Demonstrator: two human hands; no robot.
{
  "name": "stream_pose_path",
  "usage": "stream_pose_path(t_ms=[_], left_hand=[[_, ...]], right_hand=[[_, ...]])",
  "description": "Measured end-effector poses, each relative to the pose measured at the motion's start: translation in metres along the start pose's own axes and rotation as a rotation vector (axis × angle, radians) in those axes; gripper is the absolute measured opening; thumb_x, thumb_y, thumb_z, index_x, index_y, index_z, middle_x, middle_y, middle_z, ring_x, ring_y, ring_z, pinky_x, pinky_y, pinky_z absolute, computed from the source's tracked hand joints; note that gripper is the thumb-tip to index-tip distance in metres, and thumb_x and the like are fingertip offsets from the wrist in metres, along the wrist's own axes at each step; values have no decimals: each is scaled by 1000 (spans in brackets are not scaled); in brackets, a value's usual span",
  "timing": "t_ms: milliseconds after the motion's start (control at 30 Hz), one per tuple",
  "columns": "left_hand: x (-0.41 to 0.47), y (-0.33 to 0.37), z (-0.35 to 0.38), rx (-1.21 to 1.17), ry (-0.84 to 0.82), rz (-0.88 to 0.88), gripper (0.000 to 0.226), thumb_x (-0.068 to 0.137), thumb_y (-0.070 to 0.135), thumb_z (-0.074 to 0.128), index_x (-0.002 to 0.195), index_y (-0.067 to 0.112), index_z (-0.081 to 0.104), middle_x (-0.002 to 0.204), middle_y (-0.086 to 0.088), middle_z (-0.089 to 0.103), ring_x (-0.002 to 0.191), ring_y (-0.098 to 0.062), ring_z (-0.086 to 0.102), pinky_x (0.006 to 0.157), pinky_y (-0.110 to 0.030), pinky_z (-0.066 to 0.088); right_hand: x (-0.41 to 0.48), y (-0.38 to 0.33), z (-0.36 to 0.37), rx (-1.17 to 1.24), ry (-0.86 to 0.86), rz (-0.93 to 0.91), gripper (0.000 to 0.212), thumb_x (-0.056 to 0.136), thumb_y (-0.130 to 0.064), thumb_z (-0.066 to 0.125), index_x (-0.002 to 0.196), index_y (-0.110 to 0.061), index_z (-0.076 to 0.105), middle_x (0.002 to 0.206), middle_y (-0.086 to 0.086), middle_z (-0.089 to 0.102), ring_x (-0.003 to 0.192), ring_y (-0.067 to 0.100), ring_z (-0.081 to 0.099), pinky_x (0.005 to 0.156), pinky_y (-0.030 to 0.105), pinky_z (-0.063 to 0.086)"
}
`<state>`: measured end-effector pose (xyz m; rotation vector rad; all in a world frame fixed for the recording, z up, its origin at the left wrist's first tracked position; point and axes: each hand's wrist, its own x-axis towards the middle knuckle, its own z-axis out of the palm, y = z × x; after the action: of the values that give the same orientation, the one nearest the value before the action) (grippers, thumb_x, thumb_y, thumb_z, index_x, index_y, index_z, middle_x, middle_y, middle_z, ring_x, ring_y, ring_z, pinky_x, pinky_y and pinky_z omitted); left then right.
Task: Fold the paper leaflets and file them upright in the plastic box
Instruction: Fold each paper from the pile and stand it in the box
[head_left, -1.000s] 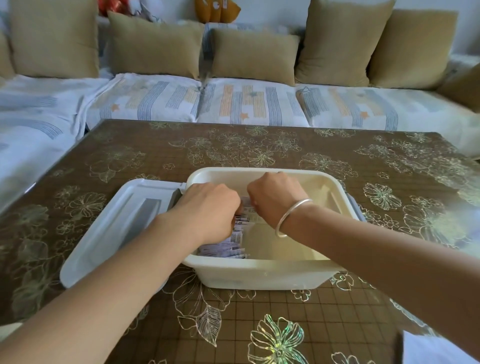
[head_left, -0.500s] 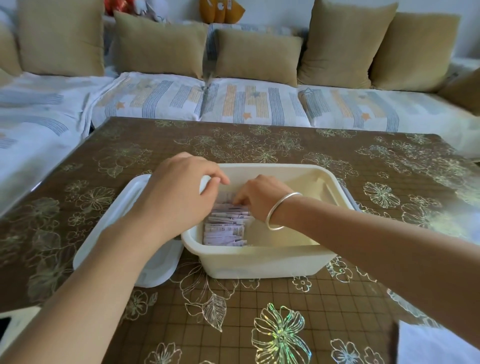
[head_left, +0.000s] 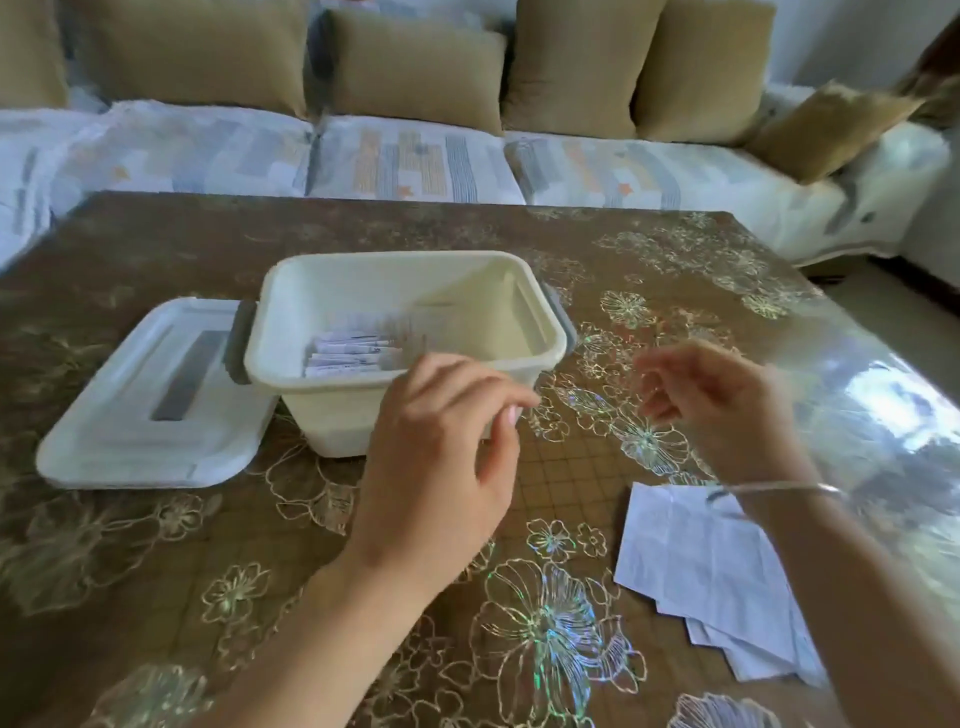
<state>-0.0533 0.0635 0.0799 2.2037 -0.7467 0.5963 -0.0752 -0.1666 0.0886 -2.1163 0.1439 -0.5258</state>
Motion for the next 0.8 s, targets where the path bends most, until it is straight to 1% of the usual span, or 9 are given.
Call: stream_pose_path(t_ms=[100, 167, 233, 333, 367, 467, 600, 667, 800], left_hand=[[-34, 18, 34, 83, -131, -28, 19, 87, 13, 60, 97, 21, 74, 98, 12, 67, 103, -13, 54, 91, -34, 45], [-55, 26, 56, 69, -256, -25, 25, 88, 15, 58, 107, 24, 72, 108, 13, 67, 111, -10, 51, 102, -31, 40], [-72, 36, 73, 52, -352, -8, 32, 88, 23, 53, 116, 27, 69, 119, 15, 64, 120, -8, 48, 110, -24, 25], [-88, 46, 84, 53, -407, -24, 36, 86, 31, 54, 119, 26, 67, 123, 15, 62, 123, -8, 47, 110, -20, 19], [-91, 45, 84, 59, -404, -45, 36, 86, 32, 55, 119, 25, 67, 122, 14, 63, 122, -9, 47, 109, -21, 22], [-99, 41, 83, 94, -387, -84, 37, 84, 32, 55, 118, 23, 69, 121, 11, 64, 120, -11, 49, 107, -25, 31], [-113, 23, 69, 90, -394, -129, 41, 86, 32, 50, 124, 25, 65, 128, 12, 58, 124, -8, 45, 108, -25, 32], [-118, 9, 56, 110, -377, -153, 36, 91, 32, 52, 124, 27, 65, 131, 13, 56, 125, -8, 44, 109, -27, 30], [-121, -15, 35, 159, -344, -208, 33, 92, 35, 55, 122, 29, 67, 133, 12, 56, 127, -10, 44, 109, -35, 31]], right_hand=[[-57, 44, -17, -333, 2, 39, 36, 91, -2, 55, 92, -34, 70, 91, -16, 71, 84, 5, 66, 75, 21, 52], [-93, 57, -19, -649, -50, -27, 31, 96, -22, 42, 112, -29, 67, 116, -9, 67, 110, 16, 62, 92, 29, 46], [-119, 61, -18, -897, -173, 49, 59, 97, -49, 14, 135, -24, 51, 142, -4, 49, 136, 21, 39, 113, 41, 22], [-140, 64, -7, -953, -306, 232, 105, 68, -70, -34, 151, -26, 12, 158, -9, 3, 145, 14, -11, 112, 40, -21], [-143, 63, -1, -935, -308, 238, 105, 68, -70, -35, 151, -26, 12, 157, -11, 1, 145, 15, -14, 112, 41, -20], [-147, 53, 15, -907, -325, 199, 75, 95, -59, -2, 139, -23, 47, 147, -8, 39, 143, 25, 21, 110, 47, 9], [-147, 37, 36, -845, -385, 81, 67, 97, -54, 4, 138, -26, 48, 147, -7, 42, 138, 31, 35, 109, 42, 26], [-143, 25, 41, -841, -344, -23, 54, 96, -49, 20, 124, -27, 61, 131, -5, 58, 116, 29, 56, 87, 41, 48], [-119, 8, 39, -692, -436, -39, 36, 96, -49, 35, 114, -34, 62, 122, -10, 55, 115, 17, 46, 91, 34, 47]])
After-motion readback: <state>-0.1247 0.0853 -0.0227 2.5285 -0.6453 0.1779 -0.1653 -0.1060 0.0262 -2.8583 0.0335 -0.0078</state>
